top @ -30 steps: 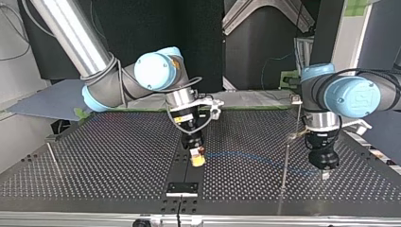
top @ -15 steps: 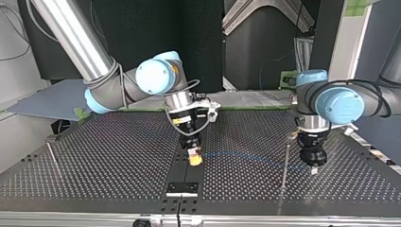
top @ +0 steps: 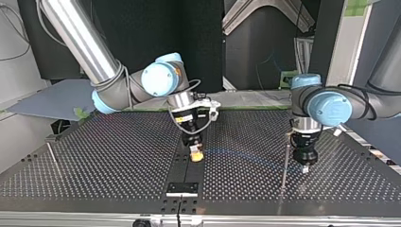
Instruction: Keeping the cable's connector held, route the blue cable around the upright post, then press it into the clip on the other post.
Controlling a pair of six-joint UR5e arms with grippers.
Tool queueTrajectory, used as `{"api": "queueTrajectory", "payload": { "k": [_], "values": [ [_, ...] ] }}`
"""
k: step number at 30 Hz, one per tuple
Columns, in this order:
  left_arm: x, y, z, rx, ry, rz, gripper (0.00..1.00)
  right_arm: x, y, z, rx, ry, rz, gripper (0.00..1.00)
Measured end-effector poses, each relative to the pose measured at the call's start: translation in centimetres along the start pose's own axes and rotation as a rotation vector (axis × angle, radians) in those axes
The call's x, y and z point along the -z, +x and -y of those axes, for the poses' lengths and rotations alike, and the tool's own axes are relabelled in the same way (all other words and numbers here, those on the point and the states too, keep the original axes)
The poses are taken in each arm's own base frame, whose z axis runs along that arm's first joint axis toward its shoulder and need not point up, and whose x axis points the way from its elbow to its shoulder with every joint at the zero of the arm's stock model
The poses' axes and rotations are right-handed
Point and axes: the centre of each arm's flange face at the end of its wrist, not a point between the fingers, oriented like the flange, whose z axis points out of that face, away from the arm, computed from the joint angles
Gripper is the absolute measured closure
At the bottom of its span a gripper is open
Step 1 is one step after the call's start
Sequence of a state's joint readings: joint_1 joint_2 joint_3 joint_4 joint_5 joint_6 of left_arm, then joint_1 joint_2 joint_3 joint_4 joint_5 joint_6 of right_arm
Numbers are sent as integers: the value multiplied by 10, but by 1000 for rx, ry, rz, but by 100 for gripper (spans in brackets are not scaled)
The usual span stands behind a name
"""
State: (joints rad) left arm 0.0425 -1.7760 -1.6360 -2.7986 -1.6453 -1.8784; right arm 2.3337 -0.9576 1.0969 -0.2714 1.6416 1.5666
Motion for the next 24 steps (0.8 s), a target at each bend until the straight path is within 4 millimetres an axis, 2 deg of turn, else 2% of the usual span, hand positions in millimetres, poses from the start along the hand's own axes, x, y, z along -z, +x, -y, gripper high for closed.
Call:
{"api": "queueTrajectory", "payload": {
  "k": [3, 4, 5, 6, 7, 8, 9, 10, 11, 12, 13, 18, 24],
  "values": [
    [-1, 3, -1, 26, -5, -5, 100, -1, -11, 2, 6, 3, 16, 100],
    [0, 4, -1, 32, -9, -8, 93, -1, -14, 3, 7, 4, 21, 100],
    [0, 4, -2, 35, -12, -11, 81, -1, -18, 4, 8, 5, 27, 100],
    [0, 5, -2, 37, -16, -16, 81, -1, -23, 4, 9, 6, 35, 100],
    [1, 6, -3, 38, -24, -23, 71, -2, -27, 5, 9, 7, 40, 100],
    [2, 6, -4, 39, -30, -28, 47, -2, -31, 5, 10, 8, 45, 100],
    [3, 7, -4, 39, -35, -33, 47, -2, -36, 6, 10, 9, 52, 100],
    [4, 7, -4, 39, -40, -39, 27, -2, -39, 6, 11, 9, 57, 100],
    [4, 8, -4, 39, -44, -42, 13, -2, -42, 7, 11, 10, 61, 100],
    [5, 8, -4, 39, -48, -46, 13, -2, -45, 7, 11, 10, 66, 100],
    [6, 9, -5, 41, -54, -52, 0, -2, -48, 7, 12, 10, 70, 100],
    [7, 12, -5, 54, -66, -65, 0, -1, -60, 7, 13, 10, 88, 100],
    [2, 35, -4, 66, -30, -113, 0, 0, -77, 9, 16, 13, 114, 100]
  ]
}}
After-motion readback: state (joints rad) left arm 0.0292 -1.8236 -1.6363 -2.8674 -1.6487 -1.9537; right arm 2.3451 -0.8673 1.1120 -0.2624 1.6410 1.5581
